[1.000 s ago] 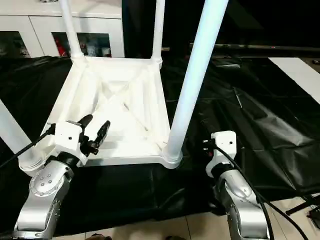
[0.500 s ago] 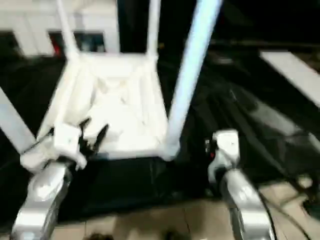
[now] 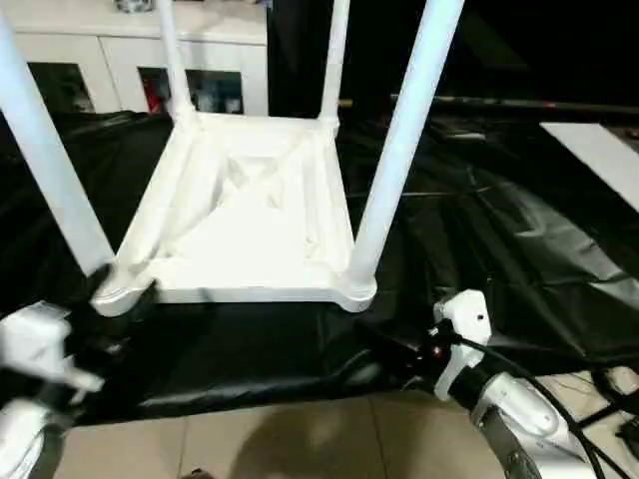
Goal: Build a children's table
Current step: Flip table
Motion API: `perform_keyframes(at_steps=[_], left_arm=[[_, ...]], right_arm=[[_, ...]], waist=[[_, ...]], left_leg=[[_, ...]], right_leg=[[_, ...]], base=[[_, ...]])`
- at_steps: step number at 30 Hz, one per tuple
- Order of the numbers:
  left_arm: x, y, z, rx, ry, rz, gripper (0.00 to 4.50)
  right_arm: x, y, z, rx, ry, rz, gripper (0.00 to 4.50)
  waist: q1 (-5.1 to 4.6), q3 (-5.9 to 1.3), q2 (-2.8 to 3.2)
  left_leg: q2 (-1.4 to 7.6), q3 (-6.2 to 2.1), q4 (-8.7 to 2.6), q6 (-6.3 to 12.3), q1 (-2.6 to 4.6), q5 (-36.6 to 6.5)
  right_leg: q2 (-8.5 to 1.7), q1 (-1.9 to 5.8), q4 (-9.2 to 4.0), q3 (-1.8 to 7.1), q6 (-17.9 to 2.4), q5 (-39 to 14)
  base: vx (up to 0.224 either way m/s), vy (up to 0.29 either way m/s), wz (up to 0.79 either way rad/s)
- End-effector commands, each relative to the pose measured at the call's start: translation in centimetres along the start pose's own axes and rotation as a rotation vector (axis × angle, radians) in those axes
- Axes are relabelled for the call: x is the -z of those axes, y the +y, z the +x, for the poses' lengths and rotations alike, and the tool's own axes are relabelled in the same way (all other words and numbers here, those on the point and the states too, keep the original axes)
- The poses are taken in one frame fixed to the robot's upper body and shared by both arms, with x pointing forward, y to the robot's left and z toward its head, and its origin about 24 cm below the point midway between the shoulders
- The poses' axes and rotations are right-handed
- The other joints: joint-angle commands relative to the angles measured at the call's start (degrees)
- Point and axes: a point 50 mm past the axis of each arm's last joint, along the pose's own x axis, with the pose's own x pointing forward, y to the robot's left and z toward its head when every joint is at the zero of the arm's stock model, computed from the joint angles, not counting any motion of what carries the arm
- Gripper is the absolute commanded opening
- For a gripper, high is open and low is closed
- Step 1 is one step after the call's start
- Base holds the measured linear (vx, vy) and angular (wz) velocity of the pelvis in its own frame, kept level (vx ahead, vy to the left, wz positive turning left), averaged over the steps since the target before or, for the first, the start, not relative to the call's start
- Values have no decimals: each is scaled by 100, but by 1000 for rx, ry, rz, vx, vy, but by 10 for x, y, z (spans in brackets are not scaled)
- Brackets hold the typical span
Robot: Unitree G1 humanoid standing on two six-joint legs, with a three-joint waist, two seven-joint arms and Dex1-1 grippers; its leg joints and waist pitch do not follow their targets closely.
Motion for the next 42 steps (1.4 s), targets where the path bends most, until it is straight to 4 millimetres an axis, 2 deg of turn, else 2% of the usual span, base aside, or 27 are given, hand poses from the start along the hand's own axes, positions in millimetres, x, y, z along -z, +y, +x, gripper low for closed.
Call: perform_keyframes(at_steps=[1, 2, 3, 4, 5, 6, 7, 8, 9, 10, 12, 13, 14, 15, 16, 17, 19, 21, 22, 24, 25, 26, 28, 29, 32, 33, 42], left_arm=[[-8, 5, -6, -77, -55, 63, 362], [-9, 10, -7, -153, -57, 74, 378], [-9, 10, -7, -153, -57, 74, 378], [-9, 15, -8, -205, -55, 76, 391], [-9, 23, -3, -255, -39, 81, 400], [-7, 26, 1, -259, -11, 80, 400], [-2, 31, 7, -256, 36, 75, 404], [1, 33, 10, -253, 61, 70, 414], [4, 33, 14, -233, 74, 63, 414], [9, 34, 22, -189, 98, 71, 427], [14, 34, 30, -141, 123, 85, 445], [20, 38, 40, -123, 151, 75, 445], [22, 41, 45, -122, 154, 72, 449], [22, 42, 47, -122, 155, 71, 449], [26, 45, 51, -122, 183, 75, 449], [26, 47, 55, -126, 190, 69, 449], [27, 48, 57, -128, 198, 65, 449], [32, 53, 63, -147, 267, 60, 449], [33, 55, 64, -155, 274, 55, 449], [34, 56, 64, -191, 289, 31, 449], [36, 56, 63, -197, 300, 23, 449], [37, 55, 61, -205, 313, 23, 449], [38, 53, 59, -223, 329, 8, 449], [39, 52, 57, -230, 334, -2, 432], [39, 49, 52, -259, 354, -9, 432], [39, 48, 51, -269, 358, -19, 421], [30, 47, 56, -287, 282, -38, 341]], right_arm=[[-3, 7, 5, -63, -4, -1, 450], [-3, 8, 9, -66, -19, 7, 450], [-3, 8, 9, -66, -19, 7, 450], [-3, 9, 14, -76, -28, 10, 450], [-3, 13, 24, -109, -36, 18, 450], [-4, 15, 29, -120, -43, 19, 450], [-5, 16, 36, -128, -54, 20, 450], [-5, 17, 40, -129, -61, 20, 450], [-6, 16, 43, -123, -69, 15, 450], [-5, 14, 48, -110, -76, 20, 450], [-5, 12, 53, -96, -84, 27, 450], [-3, 12, 57, -96, -84, 25, 450], [-3, 12, 58, -101, -85, 27, 450], [-3, 13, 58, -104, -85, 29, 450], [-2, 14, 59, -118, -80, 38, 450], [-2, 15, 61, -138, -71, 43, 450], [-1, 16, 62, -154, -64, 46, 450], [2, 19, 63, -223, -18, 43, 450], [3, 20, 64, -246, -4, 37, 450], [4, 21, 63, -289, 31, 18, 450], [4, 21, 64, -291, 30, 3, 450], [3, 20, 64, -285, 26, -7, 450], [3, 20, 65, -282, 24, -12, 450], [3, 19, 65, -283, 24, -12, 450], [3, 18, 67, -287, 26, -22, 450], [3, 18, 68, -288, 26, -24, 450], [6, 17, 70, -287, 27, -37, 450]], waist=[[-19, -109, -31], [-27, -126, -75], [-27, -119, -44], [-31, -112, -80], [-40, -149, -125], [-39, -133, -100], [-43, -164, -124], [-42, -164, -101], [-34, -158, -153], [-3, -162, -123], [28, -223, -104], [39, -246, -51], [49, -281, -44], [57, -315, -44], [59, -340, 5], [60, -335, 8], [51, -330, 3], [42, -313, 82], [37, -295, 42], [49, -276, 61], [58, -269, 93], [66, -267, 84], [75, -272, 99], [79, -265, 75], [92, -270, 82], [93, -269, 60], [136, -272, 65]], left_leg=[[381, -231, -654, -216, 14, -2590], [388, -206, -651, -206, 29, -2433], [390, -210, -660, -222, 31, -2434], [398, -204, -654, -242, 59, -2435], [392, -206, -641, -247, 49, -2276], [390, -209, -658, -245, 36, -2246], [393, -201, -644, -244, 43, -2137], [377, -195, -634, -265, 82, -2105], [387, -192, -646, -260, 72, -2082], [395, -184, -652, -305, 98, -2086], [374, -165, -635, -317, 114, -1784], [377, -170, -631, -325, 111, -1593], [372, -155, -604, -312, 117, -1258], [357, -154, -574, -265, 80, -829], [339, -138, -528, -222, 99, -478], [332, -135, -530, -157, 80, -410], [350, -126, -541, -104, 76, -558], [343, -122, -545, -79, 82, -748], [350, -108, -551, -34, 77, -904], [373, -113, -567, -14, 77, -1078], [382, -109, -569, -11, 81, -1141], [390, -108, -573, -4, 79, -1161], [397, -103, -572, 1, 82, -1140], [401, -106, -579, 12, 76, -1142], [405, -106, -577, 44, 70, -1095], [404, -99, -577, 52, 70, -1087], [394, -93, -572, 98, 63, -1012]], right_leg=[[-508, 0, -667, 298, -319, -2844], [-491, -15, -679, 311, -301, -2629], [-486, -30, -660, 316, -327, -2567], [-482, -56, -656, 316, -371, -2493], [-477, -27, -624, 311, -426, -2214], [-465, -31, -613, 313, -444, -2123], [-458, -23, -590, 312, -465, -1936], [-435, -65, -558, 314, -524, -1786], [-440, -53, -570, 311, -526, -1764], [-437, -65, -555, 314, -555, -1650], [-410, -49, -477, 323, -626, -1048], [-401, -25, -429, 320, -664, -694], [-379, -3, -377, 306, -706, -63], [-367, 58, -309, 292, -786, 670], [-347, 72, -278, 274, -849, 1309], [-371, 110, -252, 270, -930, 1514], [-400, 136, -266, 271, -1029, 1388], [-415, 136, -271, 278, -1130, 1096], [-431, 147, -309, 294, -1151, 816], [-446, 148, -332, 301, -1202, 446], [-452, 130, -344, 307, -1237, 286], [-451, 127, -344, 311, -1263, 194], [-450, 118, -340, 313, -1286, 130], [-450, 117, -349, 311, -1293, 98], [-451, 114, -347, 310, -1292, 52], [-450, 113, -357, 309, -1288, 44], [-444, 103, -360, 306, -1222, 65]], base=[[0, 0, 0], [0, 0, 0], [0, 0, 0], [0, 0, 0], [0, 0, 0], [0, 0, 0], [0, 0, 0], [0, 0, 0], [0, 0, 0], [0, 0, 0], [0, 0, 0], [55, 6, 0], [63, 8, -2], [63, 8, -2], [53, 10, -1], [0, 0, 0], [0, 0, 0], [0, 0, 0], [0, 0, 0], [0, 0, 0], [0, 0, 0], [0, 0, 0], [0, 0, 0], [0, 0, 0], [0, 0, 0], [0, 0, 0], [0, 0, 0]])
